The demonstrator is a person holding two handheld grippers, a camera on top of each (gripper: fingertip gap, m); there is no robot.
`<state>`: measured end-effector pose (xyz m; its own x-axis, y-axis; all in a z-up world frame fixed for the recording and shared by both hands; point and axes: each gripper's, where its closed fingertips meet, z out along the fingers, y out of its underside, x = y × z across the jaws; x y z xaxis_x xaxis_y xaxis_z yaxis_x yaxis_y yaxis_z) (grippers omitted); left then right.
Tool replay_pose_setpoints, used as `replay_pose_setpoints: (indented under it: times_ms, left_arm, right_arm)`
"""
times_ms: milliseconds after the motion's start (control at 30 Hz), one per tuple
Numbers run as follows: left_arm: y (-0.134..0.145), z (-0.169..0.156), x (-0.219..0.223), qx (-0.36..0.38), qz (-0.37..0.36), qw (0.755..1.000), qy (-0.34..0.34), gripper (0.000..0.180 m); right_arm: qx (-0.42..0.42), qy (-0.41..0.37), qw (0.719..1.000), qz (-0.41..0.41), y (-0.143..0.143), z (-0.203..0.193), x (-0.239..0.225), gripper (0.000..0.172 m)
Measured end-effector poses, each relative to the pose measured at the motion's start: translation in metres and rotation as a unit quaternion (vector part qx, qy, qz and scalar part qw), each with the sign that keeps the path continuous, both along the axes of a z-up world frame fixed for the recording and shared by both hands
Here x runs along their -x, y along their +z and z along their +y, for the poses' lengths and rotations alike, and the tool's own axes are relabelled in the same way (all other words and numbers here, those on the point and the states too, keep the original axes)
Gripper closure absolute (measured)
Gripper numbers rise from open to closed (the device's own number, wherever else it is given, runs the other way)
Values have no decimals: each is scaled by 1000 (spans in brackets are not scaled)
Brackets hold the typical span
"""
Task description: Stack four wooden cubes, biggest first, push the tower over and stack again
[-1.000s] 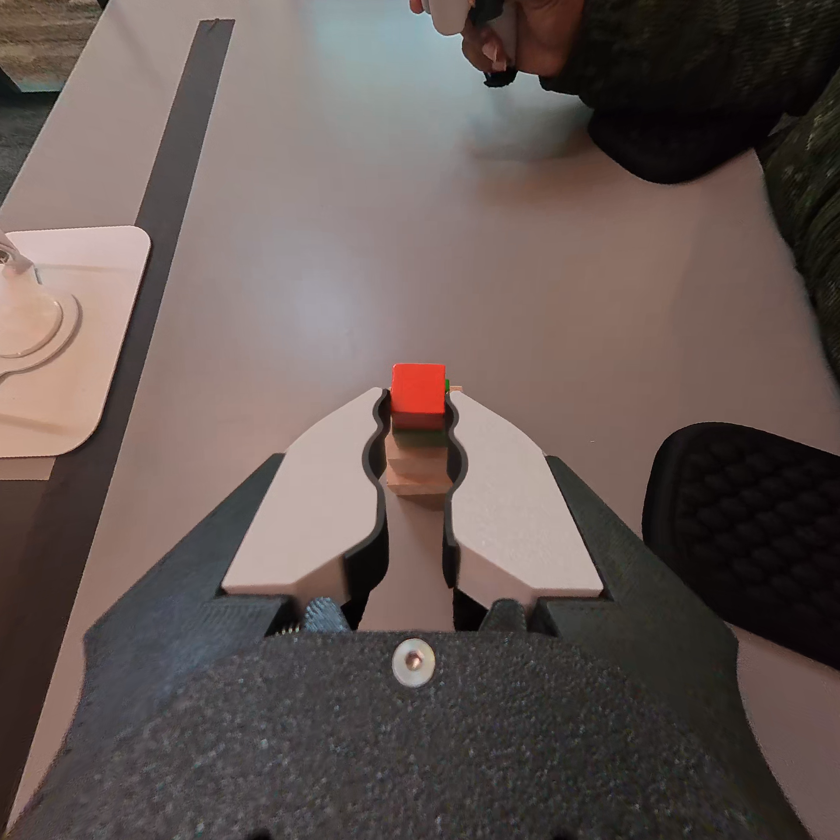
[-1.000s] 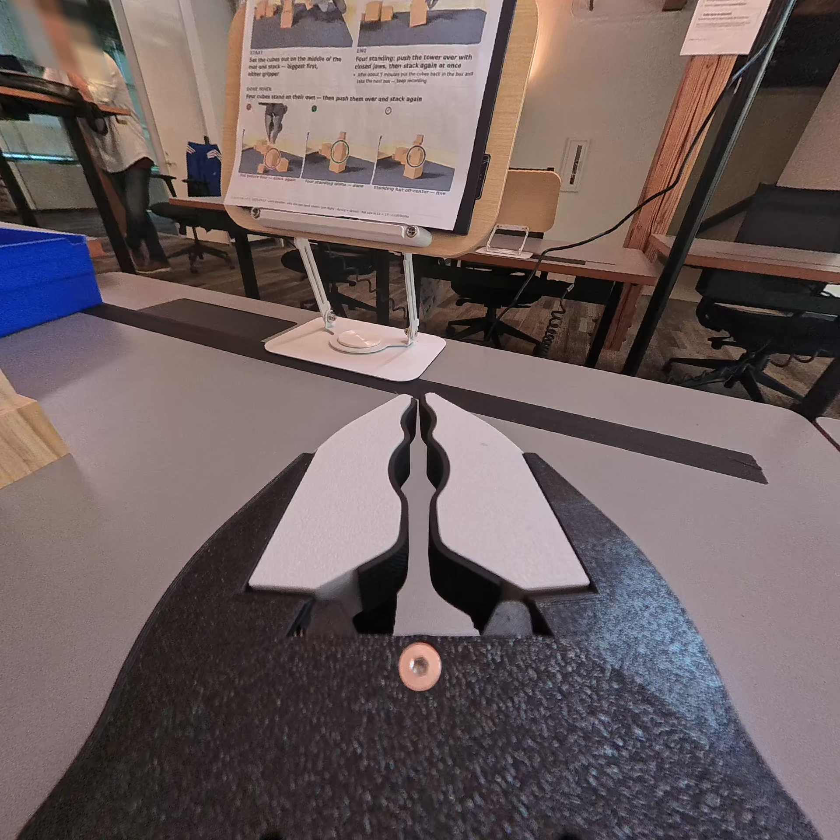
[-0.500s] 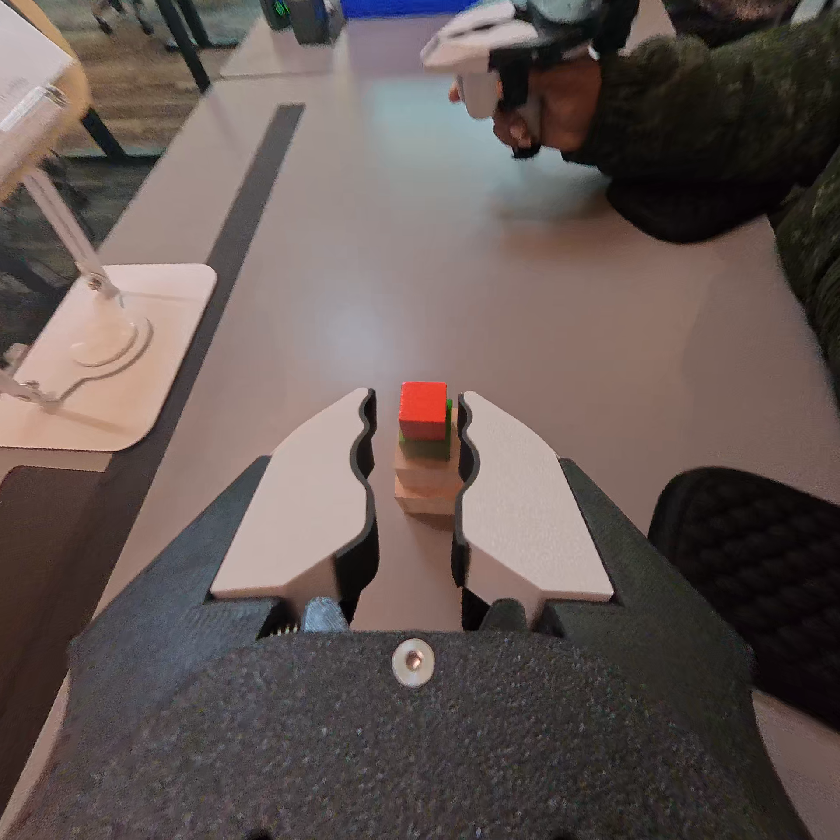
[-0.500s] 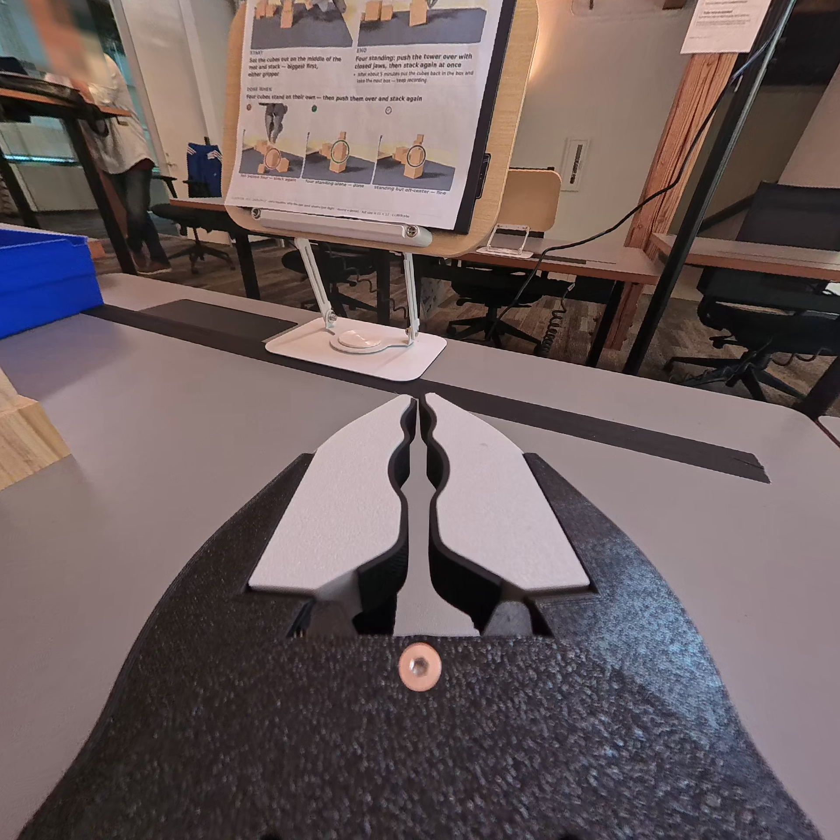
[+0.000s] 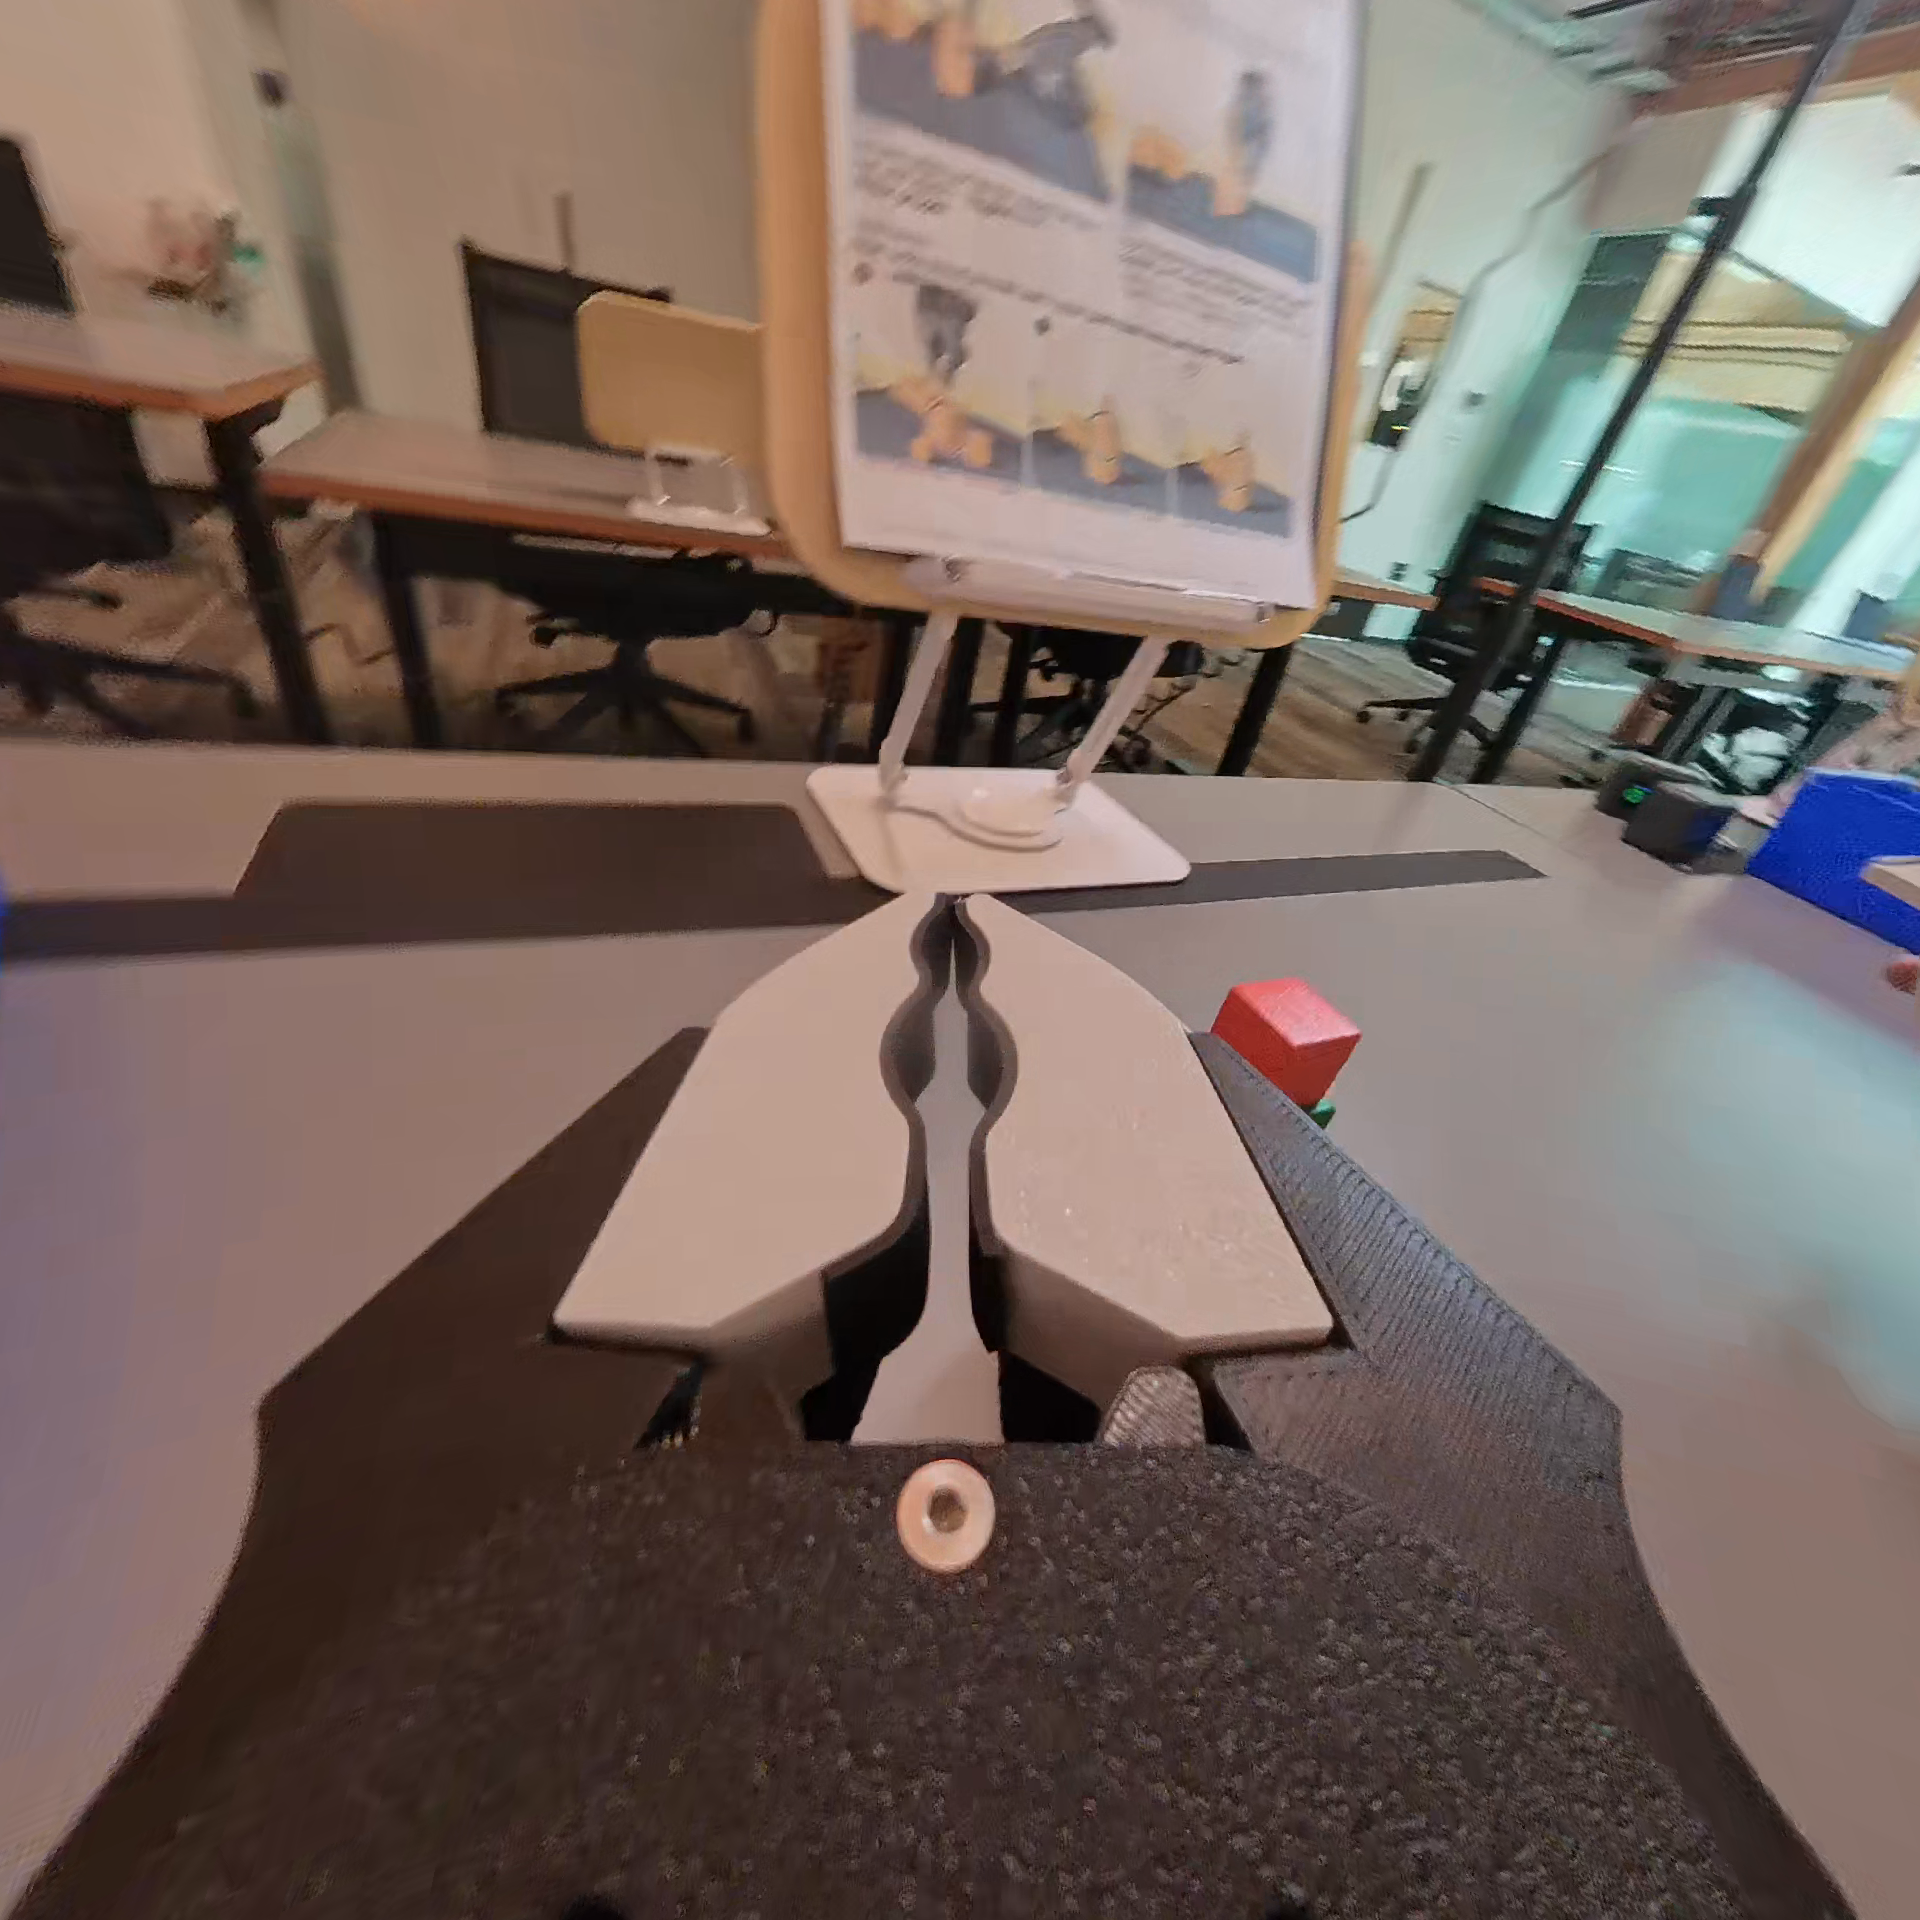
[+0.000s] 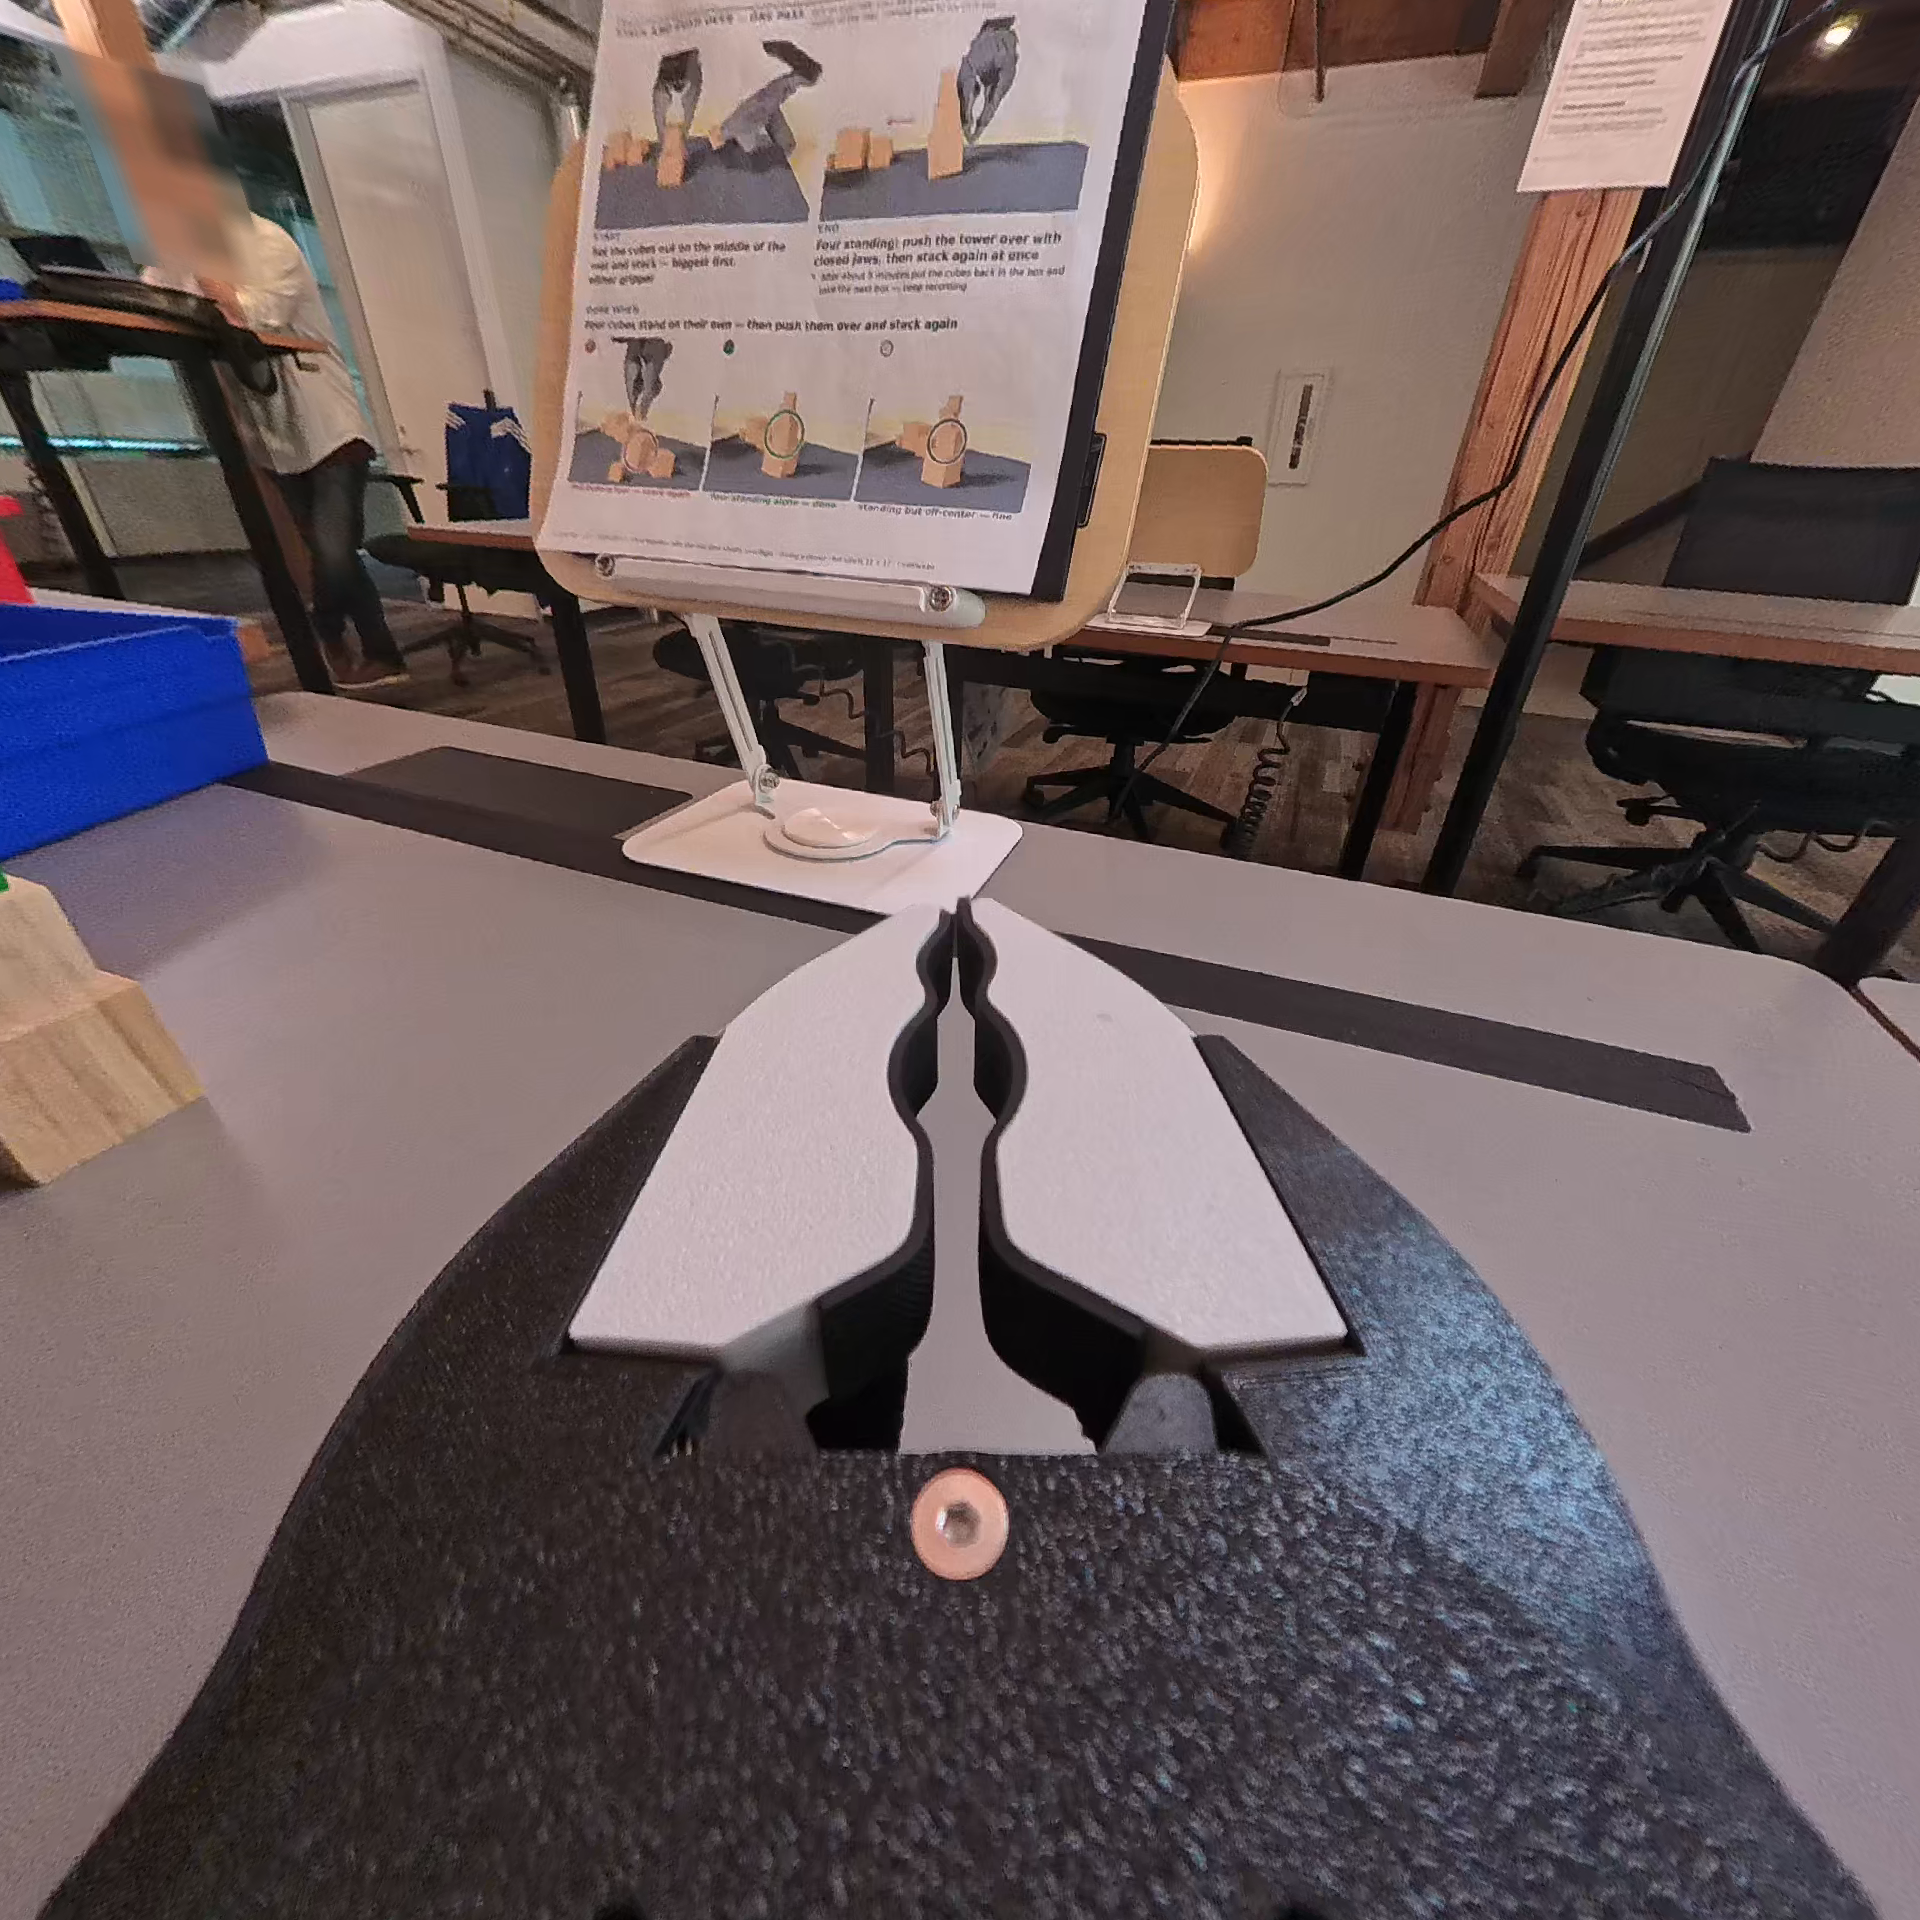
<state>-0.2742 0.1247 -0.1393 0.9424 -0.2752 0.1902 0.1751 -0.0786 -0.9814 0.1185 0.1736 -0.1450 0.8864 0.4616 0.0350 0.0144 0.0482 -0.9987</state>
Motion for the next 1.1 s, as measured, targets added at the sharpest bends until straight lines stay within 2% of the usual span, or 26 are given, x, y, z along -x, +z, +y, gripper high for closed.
replay_pose_setpoints:
  times_ms: [67, 133, 267, 367, 533, 600, 700, 900, 1100]
  left_arm:
    - [-14, -6, 5, 34, -25, 998, 38, 180]
    - [-28, -12, 6, 71, -15, 995, 65, 180]
    - [-58, -18, 1, 121, 82, 983, 114, 180]
    - [-82, -10, 1, 158, 152, 966, 136, 180]
    - [-107, 2, -7, 198, 233, 944, 127, 180]
    - [-114, 11, -25, 207, 273, 934, 96, 180]
    - [-103, 27, -61, 156, 350, 922, 53, 180]
    - [-88, 51, -144, 52, 449, 892, -15, 180]
    - [-67, 48, -187, -12, 446, 894, -49, 180]
  right_arm:
    - [-2, 0, 1000, 8, 5, -1, -1, 172]
    - [-7, 2, 1000, 18, 11, -4, -1, 172]
    - [-20, 6, 999, 34, 24, -10, -1, 172]
    - [-25, 8, 999, 43, 30, -14, -1, 172]
    - [-34, 8, 998, 55, 39, -17, -5, 172]
    - [-35, 9, 998, 55, 40, -18, -4, 172]
    - [-36, 9, 998, 50, 40, -18, -3, 172]
    - [-32, 5, 998, 48, 36, -16, -5, 171]
    - [-27, 3, 999, 43, 32, -14, -5, 171]
